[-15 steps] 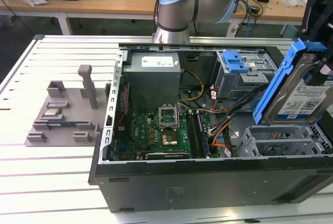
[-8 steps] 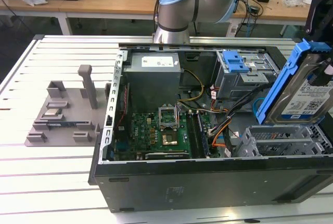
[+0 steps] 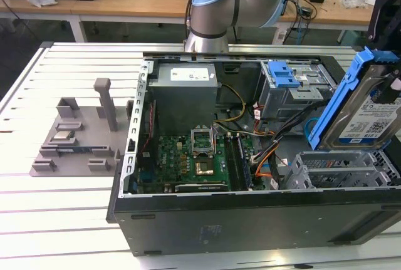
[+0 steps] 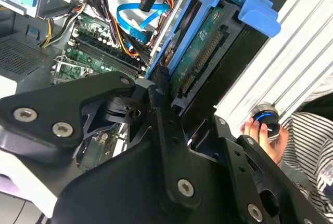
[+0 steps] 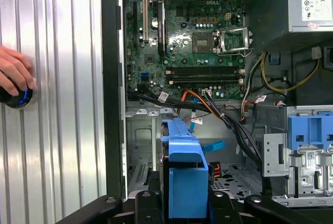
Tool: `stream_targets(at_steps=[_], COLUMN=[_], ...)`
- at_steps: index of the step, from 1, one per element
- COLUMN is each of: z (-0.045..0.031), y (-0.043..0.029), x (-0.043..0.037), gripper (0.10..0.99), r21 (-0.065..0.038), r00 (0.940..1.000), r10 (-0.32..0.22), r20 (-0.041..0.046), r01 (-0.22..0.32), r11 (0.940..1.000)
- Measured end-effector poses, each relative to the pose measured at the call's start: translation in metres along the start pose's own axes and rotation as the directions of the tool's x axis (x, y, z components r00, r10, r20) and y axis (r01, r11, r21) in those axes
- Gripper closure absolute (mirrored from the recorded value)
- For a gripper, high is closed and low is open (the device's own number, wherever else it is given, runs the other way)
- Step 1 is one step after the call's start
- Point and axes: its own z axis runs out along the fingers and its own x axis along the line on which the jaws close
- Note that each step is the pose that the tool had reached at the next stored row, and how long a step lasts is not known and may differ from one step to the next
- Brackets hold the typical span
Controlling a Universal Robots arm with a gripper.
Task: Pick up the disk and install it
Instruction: 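Insert the disk into the insertion slot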
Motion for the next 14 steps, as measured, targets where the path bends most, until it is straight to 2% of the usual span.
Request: stream_targets(at_steps=[4, 8, 12, 14], z=[0.0001, 0.0034, 0.0096, 0.0154], y=[0.0, 0.0007, 0.0007, 0.0007], x=[0.0, 0.0, 0.0003, 0.0017], gripper=[0.722, 0.722, 0.722, 0.722], r21=[0.0, 0.0, 0.0, 0.0], r00=[1.0, 1.0, 1.0, 1.0], r10=[0.0, 0.0, 0.0, 0.0], r20=[-0.0002, -0.0002, 0.0, -0.0001], r01=[0.0, 0.0, 0.0, 0.0], r11=[1.0, 1.0, 1.0, 1.0])
